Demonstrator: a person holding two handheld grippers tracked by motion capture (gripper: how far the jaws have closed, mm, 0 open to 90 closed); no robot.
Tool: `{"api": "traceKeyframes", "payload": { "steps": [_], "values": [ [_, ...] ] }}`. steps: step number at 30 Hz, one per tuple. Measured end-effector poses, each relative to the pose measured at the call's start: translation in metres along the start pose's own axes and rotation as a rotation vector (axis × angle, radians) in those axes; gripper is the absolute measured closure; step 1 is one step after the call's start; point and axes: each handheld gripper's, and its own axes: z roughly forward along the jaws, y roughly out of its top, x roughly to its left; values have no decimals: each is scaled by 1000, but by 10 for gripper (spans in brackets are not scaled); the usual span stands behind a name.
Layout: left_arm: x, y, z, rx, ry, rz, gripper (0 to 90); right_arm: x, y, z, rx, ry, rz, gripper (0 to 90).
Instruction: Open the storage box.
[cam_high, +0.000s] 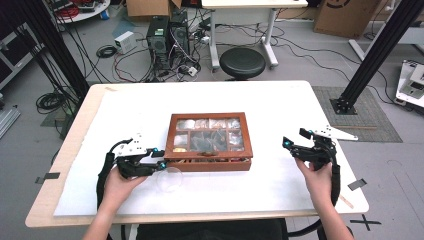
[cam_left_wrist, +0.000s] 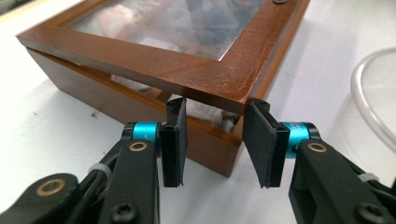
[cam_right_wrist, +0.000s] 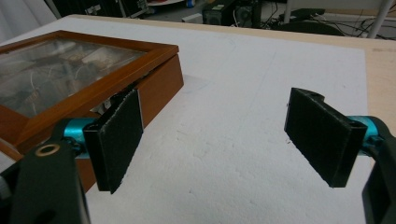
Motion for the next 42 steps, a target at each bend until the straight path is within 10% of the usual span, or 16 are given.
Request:
{"api": "traceKeyframes", "payload": {
  "steps": [9,42],
  "values": [
    [-4,9,-6,-62,69,-19,540,0,0,0,3,-1,-1,199],
    [19,65,-17,-169,120,-50,537,2,1,4,4,4,-3,199]
  ]
}}
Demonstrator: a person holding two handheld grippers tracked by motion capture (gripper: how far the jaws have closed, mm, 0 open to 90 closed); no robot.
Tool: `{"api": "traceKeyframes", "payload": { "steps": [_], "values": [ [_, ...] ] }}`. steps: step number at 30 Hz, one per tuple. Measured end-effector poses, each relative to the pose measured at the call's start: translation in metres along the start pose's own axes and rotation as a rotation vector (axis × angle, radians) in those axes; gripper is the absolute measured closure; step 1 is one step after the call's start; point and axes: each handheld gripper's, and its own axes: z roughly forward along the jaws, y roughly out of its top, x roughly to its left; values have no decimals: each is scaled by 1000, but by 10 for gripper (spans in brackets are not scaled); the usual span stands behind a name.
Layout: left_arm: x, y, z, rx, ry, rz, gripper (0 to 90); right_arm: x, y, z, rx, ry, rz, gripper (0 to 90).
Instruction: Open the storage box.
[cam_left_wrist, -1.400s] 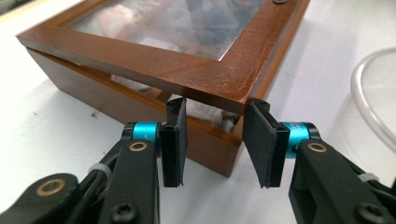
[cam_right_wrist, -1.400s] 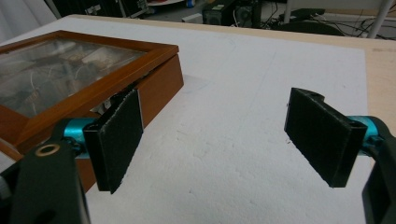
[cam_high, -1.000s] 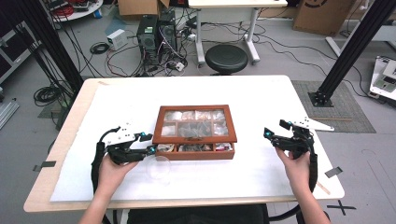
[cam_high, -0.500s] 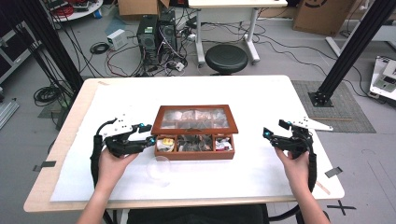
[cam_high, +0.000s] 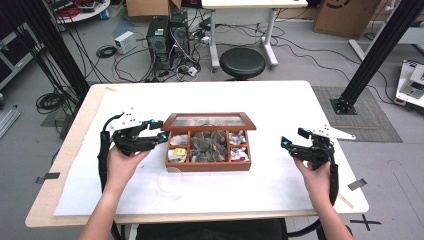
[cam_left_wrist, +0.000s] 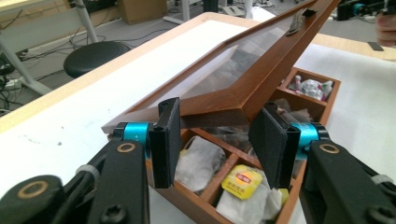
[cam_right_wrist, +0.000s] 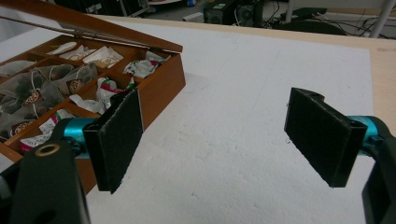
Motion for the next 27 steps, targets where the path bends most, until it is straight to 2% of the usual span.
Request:
{"api": "traceKeyframes", "payload": {
  "steps": [12,27],
  "values": [
    [15,19,3,-9,-11,-39,543,1,0,0,1,2,-4,199],
    [30,39,8,-26,12,-62,564,0,0,0,1,4,-6,199]
  ]
}}
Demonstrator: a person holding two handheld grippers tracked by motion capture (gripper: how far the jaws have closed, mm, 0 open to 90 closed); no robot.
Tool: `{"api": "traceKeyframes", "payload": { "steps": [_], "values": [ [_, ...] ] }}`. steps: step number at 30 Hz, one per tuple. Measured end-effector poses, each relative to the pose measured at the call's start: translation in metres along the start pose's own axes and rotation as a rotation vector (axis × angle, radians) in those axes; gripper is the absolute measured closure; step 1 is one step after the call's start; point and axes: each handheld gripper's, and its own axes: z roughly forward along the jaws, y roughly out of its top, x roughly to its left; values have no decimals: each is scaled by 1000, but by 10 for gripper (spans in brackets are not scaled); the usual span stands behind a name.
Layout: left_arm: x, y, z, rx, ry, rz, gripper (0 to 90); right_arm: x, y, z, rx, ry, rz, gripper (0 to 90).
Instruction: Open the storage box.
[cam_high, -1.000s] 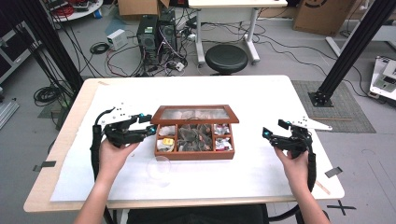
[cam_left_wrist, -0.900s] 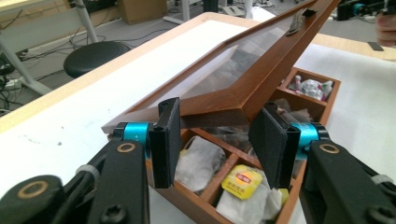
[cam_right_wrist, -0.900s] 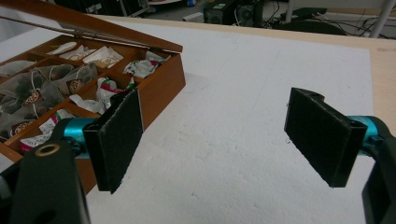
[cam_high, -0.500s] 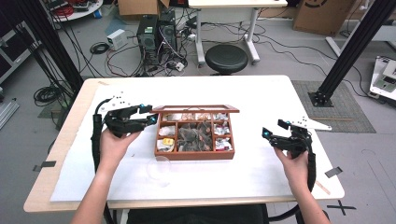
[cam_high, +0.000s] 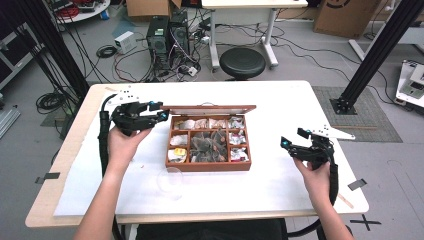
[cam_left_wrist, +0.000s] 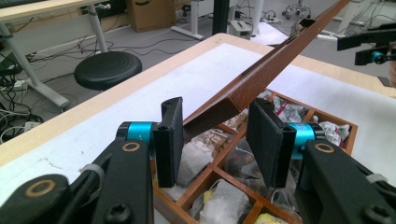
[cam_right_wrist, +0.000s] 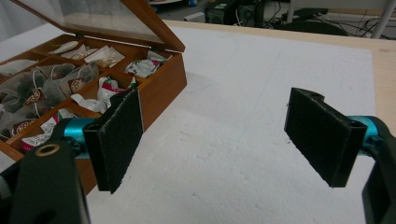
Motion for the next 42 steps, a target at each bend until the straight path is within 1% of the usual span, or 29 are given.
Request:
{"api": "traceKeyframes", "payload": {
  "steps": [5,9,12,23,25,27,30,35,39,42],
  "values": [
    [4,2,2,-26,12,-10,574,0,0,0,2,1,1,199],
    [8,3,4,-23,14,-20,596,0,0,0,3,1,1,199],
    [9,5,6,-7,22,-12,601,0,0,0,4,1,2,199],
    [13,14,10,-10,51,-16,602,0,0,1,4,1,-1,199],
    [13,14,11,-14,50,-20,602,0,0,1,3,1,-2,199],
    [16,14,12,-27,47,-40,602,1,0,1,6,1,-3,199],
    [17,13,13,-38,48,-55,603,1,0,1,6,2,-2,199],
    [18,15,13,-31,48,-58,603,0,0,1,6,2,3,199],
    [16,16,13,-23,53,-51,603,1,1,2,2,2,-8,199],
    [17,16,13,-20,53,-54,602,1,1,2,6,4,-6,199]
  ]
}}
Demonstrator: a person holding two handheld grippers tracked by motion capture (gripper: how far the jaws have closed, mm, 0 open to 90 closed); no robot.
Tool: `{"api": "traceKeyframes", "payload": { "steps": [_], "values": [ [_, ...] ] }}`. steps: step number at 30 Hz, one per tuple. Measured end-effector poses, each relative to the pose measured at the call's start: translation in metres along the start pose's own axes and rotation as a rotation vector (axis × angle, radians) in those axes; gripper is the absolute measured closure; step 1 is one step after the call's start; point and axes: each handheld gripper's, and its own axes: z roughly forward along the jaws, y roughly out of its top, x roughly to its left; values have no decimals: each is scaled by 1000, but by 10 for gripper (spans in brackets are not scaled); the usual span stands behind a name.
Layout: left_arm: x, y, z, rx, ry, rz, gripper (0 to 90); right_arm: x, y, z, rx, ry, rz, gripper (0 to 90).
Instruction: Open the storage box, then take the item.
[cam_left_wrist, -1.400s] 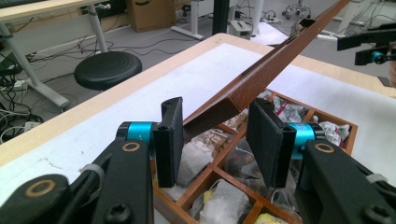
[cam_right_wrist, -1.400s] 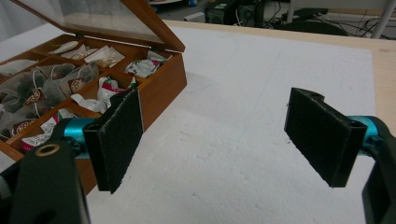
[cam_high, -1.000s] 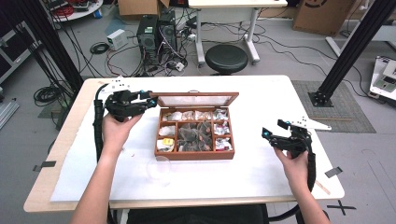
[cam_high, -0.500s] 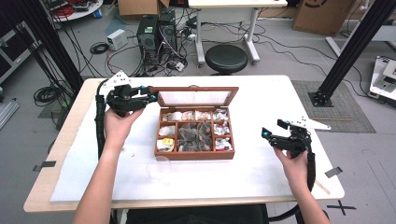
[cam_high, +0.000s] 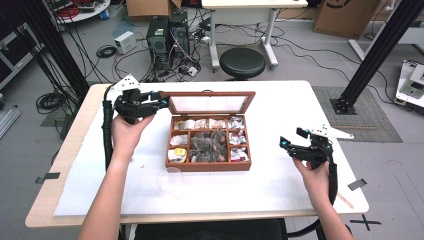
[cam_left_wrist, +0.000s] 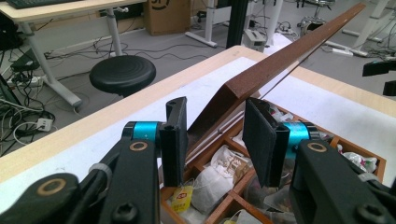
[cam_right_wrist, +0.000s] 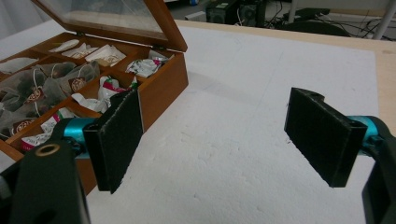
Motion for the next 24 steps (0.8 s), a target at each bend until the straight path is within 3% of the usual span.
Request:
{"api": "traceKeyframes", "payload": {
  "steps": [18,24],
  "values": [
    [0,0,0,0,-1,-11,602,-1,0,1,-4,15,12,203],
    [0,-1,0,-3,-1,-14,602,0,3,2,-3,48,-1,311]
  ]
}}
